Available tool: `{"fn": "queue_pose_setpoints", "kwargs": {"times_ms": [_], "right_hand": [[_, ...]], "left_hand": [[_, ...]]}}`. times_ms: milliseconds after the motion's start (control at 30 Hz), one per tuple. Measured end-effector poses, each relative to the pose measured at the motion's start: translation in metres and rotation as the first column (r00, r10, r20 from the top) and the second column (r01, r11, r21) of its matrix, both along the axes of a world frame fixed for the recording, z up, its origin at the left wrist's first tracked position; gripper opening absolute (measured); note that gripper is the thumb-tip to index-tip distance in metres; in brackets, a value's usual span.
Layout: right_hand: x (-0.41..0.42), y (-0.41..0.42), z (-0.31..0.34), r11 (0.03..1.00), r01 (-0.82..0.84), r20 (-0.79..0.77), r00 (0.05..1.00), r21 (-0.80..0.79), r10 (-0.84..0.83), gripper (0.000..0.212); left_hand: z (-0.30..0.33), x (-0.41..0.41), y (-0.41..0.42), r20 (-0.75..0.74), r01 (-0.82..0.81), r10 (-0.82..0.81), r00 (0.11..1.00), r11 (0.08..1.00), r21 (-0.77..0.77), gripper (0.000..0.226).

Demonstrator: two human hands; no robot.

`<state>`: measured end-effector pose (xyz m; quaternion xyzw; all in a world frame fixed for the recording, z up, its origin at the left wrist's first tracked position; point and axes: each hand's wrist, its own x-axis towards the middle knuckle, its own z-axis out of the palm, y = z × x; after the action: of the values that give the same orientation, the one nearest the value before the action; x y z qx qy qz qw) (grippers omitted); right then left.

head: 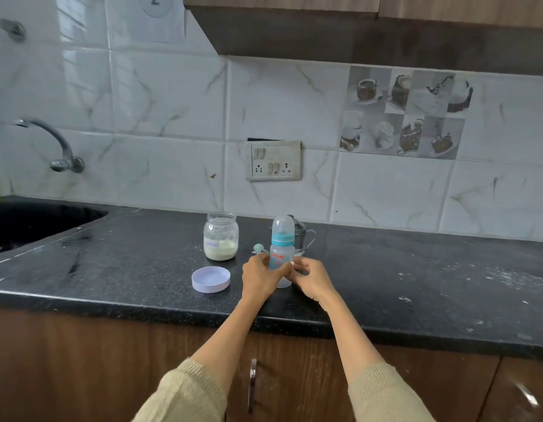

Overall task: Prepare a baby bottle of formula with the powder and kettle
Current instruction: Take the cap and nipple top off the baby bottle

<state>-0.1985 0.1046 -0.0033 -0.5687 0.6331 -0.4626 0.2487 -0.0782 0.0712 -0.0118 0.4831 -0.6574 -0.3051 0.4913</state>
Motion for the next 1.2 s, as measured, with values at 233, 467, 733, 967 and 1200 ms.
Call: {"fn": "queue_pose_setpoints", "kwargs": {"times_ms": [233,467,733,967,1200], "right_hand": [[-0.006,-0.004,0.032,0.987,-0.023,-0.238,0.969,0.161,0.061,0.042],[0.016,-0.02,0.129,0.988,-0.006,-0.442,0.894,0.155,0.075,0.081],[0.043,-0.034,0.14,0.92,0.17,-0.726,0.67,0.353,0.155,0.066],[0.033,-0.036,0.143,0.946,0.104,-0.692,0.707,0.306,0.146,0.066],[0.003,-0.037,0.16,0.985,-0.028,-0.507,0.854,0.173,0.113,0.085]], "left_hand": [[0.0,-0.001,0.001,-0.044,-0.039,0.038,0.998,0.999,-0.033,0.042],[0.003,0.002,-0.004,0.062,-0.015,0.018,0.998,0.999,-0.047,0.046],[0.005,0.005,-0.007,0.096,0.005,-0.001,0.995,0.999,-0.043,0.052],[0.004,0.006,-0.009,0.099,0.012,-0.008,0.995,0.999,-0.045,0.053],[0.004,0.006,-0.008,0.083,0.031,-0.028,0.996,0.999,-0.037,0.056]]}}
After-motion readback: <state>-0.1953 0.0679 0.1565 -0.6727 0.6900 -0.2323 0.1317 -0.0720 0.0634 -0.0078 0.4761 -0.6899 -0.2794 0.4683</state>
